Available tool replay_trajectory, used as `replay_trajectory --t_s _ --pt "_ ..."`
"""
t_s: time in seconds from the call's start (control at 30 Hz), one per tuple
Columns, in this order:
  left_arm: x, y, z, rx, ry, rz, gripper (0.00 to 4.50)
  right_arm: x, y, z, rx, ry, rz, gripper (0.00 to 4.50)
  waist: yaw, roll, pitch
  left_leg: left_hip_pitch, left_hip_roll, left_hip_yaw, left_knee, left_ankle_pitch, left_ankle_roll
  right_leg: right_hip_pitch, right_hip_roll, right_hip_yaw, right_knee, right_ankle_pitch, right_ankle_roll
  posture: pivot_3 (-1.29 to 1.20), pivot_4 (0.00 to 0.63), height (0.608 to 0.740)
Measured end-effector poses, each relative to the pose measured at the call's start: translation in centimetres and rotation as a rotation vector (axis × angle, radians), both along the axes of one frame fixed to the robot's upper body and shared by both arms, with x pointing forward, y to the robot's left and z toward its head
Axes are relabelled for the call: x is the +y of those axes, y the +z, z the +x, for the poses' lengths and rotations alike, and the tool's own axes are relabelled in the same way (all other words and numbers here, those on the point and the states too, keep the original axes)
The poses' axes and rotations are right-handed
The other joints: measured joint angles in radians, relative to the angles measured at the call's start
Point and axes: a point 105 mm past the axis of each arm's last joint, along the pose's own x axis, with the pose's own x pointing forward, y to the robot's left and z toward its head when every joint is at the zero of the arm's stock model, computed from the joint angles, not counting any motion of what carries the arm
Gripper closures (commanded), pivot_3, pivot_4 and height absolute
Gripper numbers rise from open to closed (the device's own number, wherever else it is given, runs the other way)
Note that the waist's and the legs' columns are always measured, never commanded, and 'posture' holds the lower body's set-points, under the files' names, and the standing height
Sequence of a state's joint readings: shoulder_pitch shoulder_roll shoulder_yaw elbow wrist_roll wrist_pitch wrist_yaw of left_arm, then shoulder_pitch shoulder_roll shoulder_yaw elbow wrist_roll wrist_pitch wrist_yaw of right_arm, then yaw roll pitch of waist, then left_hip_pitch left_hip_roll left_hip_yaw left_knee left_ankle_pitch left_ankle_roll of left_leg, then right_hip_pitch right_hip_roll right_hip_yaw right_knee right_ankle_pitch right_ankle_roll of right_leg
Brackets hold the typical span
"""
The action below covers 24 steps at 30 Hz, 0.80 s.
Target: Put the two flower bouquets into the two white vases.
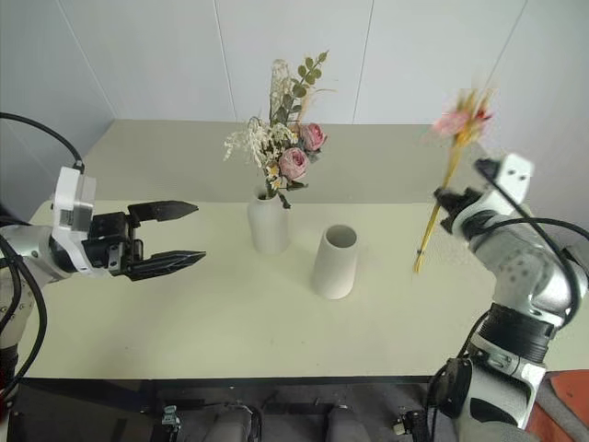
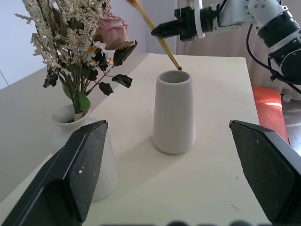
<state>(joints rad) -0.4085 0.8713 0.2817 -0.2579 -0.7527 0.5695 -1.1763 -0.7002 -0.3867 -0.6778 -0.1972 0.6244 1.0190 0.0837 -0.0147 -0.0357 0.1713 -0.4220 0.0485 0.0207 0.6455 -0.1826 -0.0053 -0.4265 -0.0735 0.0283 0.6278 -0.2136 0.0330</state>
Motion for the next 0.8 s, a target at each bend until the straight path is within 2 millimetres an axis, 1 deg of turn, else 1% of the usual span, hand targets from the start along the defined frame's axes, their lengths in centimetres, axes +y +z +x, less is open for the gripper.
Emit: replay_trajectory --t_s 0.1,0.2,0.23,0.3,0.4,0.5,0.57,0.63,0.8 --pt "0.0 0.4 0.2 -0.004 -0.017 0.0 0.0 1.7 2.8 -1.4 -0.143 0.053 0.003 4.48 -0.007 0.0 0.0 0.001 0.0 0.001 0.0 0.0 0.0 0.0 0.0 0.001 0.001 0.0 0.0 0.0 0.15 0.74" --pt "-0.3 0.4 0.4 0.004 -0.039 0.005 0.0 4.1 5.5 -2.6 -0.262 0.14 -0.013 4.48 -0.01 0.001 0.0 0.001 0.001 0.001 -0.001 0.0 0.0 0.0 0.001 0.002 0.001 0.0 -0.001 0.0 0.15 0.74" --pt "-0.4 0.4 0.4 0.008 -0.045 0.005 0.0 5.1 6.3 -3.1 -0.297 0.171 -0.041 4.48 -0.01 0.001 0.0 0.001 0.001 0.001 -0.001 0.0 0.0 0.0 0.001 0.002 0.001 0.0 -0.001 0.0 0.15 0.74" --pt "-0.3 0.3 0.6 0.015 -0.045 0.004 0.0 6.8 6.9 -3.7 -0.332 0.22 -0.086 4.48 -0.01 0.001 0.0 0.001 0.001 0.001 -0.001 0.0 0.0 0.0 0.001 0.002 0.001 0.0 -0.001 0.0 0.15 0.74" --pt "-0.3 0.1 1.0 0.022 -0.034 0.015 0.0 9.2 6.9 -4.2 -0.356 0.296 -0.145 4.48 -0.008 0.001 0.0 0.001 0.001 0.001 -0.001 0.0 0.0 0.0 0.0 0.002 0.001 0.0 -0.001 0.0 0.15 0.74" --pt "-0.4 0.2 1.0 0.019 -0.035 0.019 0.0 10.8 5.7 -4.2 -0.339 0.348 -0.171 4.48 -0.006 0.001 0.0 0.001 0.001 0.001 -0.001 0.0 0.0 0.0 0.0 0.002 0.0 0.0 -0.001 0.0 0.15 0.74" --pt "-0.4 0.2 1.0 0.019 -0.034 0.021 0.0 11.2 4.5 -4.0 -0.312 0.354 -0.186 4.48 -0.004 0.001 0.0 0.0 0.0 0.001 -0.001 0.0 0.0 -0.001 0.0 0.002 0.0 0.0 -0.001 0.0 0.15 0.74" --pt "-0.3 0.1 1.1 0.017 -0.026 0.03 0.0 11.5 4.0 -3.9 -0.309 0.349 -0.203 4.48 -0.003 0.001 0.0 0.0 0.0 0.002 -0.001 0.0 0.0 -0.001 0.0 0.002 0.0 0.0 -0.001 0.0 0.15 0.74" --pt "-0.2 0.2 1.1 0.016 -0.019 0.036 0.0 12.6 4.0 -4.3 -0.347 0.371 -0.231 4.48 -0.003 0.001 0.0 0.001 0.001 0.002 -0.001 0.0 0.0 -0.001 0.0 0.002 0.0 0.0 -0.001 0.0 0.15 0.74"
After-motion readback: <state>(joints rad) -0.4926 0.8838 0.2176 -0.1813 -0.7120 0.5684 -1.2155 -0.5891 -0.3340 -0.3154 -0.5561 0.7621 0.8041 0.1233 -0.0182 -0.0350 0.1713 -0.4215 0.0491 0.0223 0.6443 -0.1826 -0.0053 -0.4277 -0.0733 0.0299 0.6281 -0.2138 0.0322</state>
